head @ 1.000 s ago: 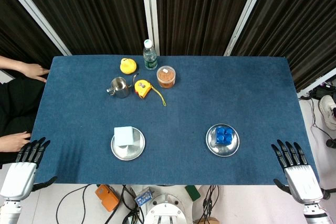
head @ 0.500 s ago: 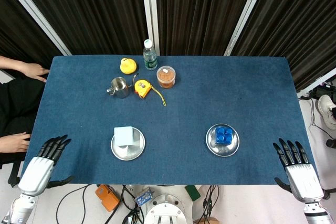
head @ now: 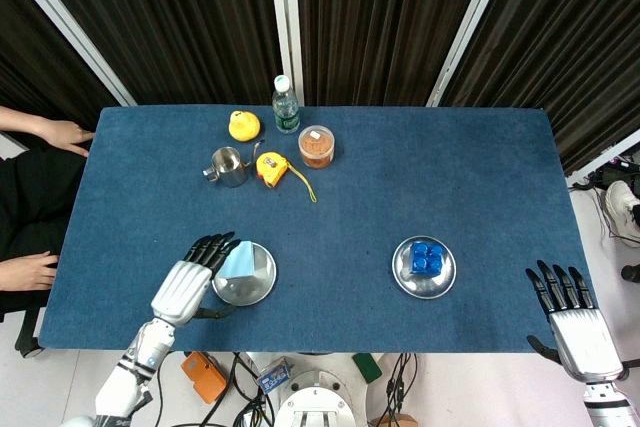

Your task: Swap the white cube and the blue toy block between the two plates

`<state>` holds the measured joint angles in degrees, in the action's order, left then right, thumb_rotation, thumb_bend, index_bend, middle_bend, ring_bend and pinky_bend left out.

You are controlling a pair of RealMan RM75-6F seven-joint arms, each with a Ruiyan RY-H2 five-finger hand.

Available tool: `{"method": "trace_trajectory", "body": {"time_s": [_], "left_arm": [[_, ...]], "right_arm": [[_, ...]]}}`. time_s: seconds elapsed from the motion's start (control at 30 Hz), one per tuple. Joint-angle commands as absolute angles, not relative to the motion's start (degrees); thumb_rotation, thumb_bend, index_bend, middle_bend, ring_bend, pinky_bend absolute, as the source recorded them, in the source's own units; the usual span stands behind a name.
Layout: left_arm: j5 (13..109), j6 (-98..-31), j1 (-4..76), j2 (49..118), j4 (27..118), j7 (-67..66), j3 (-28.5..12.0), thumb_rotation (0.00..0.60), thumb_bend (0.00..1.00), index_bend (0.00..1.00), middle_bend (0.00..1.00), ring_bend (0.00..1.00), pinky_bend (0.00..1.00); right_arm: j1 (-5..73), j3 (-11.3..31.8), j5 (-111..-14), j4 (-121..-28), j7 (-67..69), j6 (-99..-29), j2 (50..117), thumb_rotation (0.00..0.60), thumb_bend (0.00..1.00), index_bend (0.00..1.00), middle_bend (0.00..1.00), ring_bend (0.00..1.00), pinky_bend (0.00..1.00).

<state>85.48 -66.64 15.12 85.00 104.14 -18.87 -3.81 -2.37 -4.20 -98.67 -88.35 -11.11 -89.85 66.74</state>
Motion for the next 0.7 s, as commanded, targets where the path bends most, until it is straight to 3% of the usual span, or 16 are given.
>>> {"method": "trace_trajectory", "body": {"time_s": [0.03, 0.2, 0.27, 0.37, 0.43, 0.57, 0.7], "left_arm": [[78.42, -64.39, 18.25, 91.54, 101.05, -25.97, -6.97, 0.6, 0.08, 0.04, 0.0, 0.0, 0.07], [75.29, -65.73, 18.88, 94.82, 97.19, -29.19, -7.12, 0.6, 0.08, 0.04, 0.0, 0.0, 0.08], [74.08, -66.35, 19.07, 95.74, 96.22, -30.58, -7.22, 0.6, 0.1, 0.05, 0.0, 0.01, 0.14], [72.79, -67.88, 19.25, 97.4, 94.92, -31.85, -7.79, 0.6, 0.16, 0.14, 0.08, 0.16, 0.32], [72.07, -68.8, 19.43, 98.21, 94.3, -32.3, -8.28, 0.6, 0.24, 0.26, 0.21, 0.31, 0.43], [73.24, -71.52, 19.83, 99.39, 92.65, -32.94, -8.92, 0.6, 0.38, 0.39, 0.34, 0.43, 0.52], [75.35, -73.15, 20.66, 99.98, 92.57, -31.57, -9.59, 0.6, 0.44, 0.45, 0.4, 0.47, 0.56]], "right_arm": [[-2.54, -4.29, -98.85, -88.19, -10.54, -90.31, 66.43, 0.6, 0.22, 0.0, 0.0, 0.0, 0.0], [-2.84, -4.35, -99.15, -88.1, -9.7, -91.14, 66.12, 0.6, 0.22, 0.0, 0.0, 0.0, 0.0], [-2.9, -4.34, -99.23, -88.05, -9.55, -91.35, 66.08, 0.6, 0.22, 0.0, 0.0, 0.0, 0.0], [-2.94, -4.45, -99.43, -88.05, -9.35, -91.43, 65.97, 0.6, 0.22, 0.0, 0.0, 0.0, 0.0], [-2.98, -4.47, -99.54, -88.05, -9.16, -91.58, 65.86, 0.6, 0.22, 0.0, 0.0, 0.0, 0.0], [-2.99, -4.39, -99.37, -88.01, -8.87, -91.57, 65.73, 0.6, 0.22, 0.0, 0.0, 0.0, 0.0], [-2.93, -4.43, -99.31, -88.16, -8.74, -91.36, 65.6, 0.6, 0.22, 0.0, 0.0, 0.0, 0.0]]}}
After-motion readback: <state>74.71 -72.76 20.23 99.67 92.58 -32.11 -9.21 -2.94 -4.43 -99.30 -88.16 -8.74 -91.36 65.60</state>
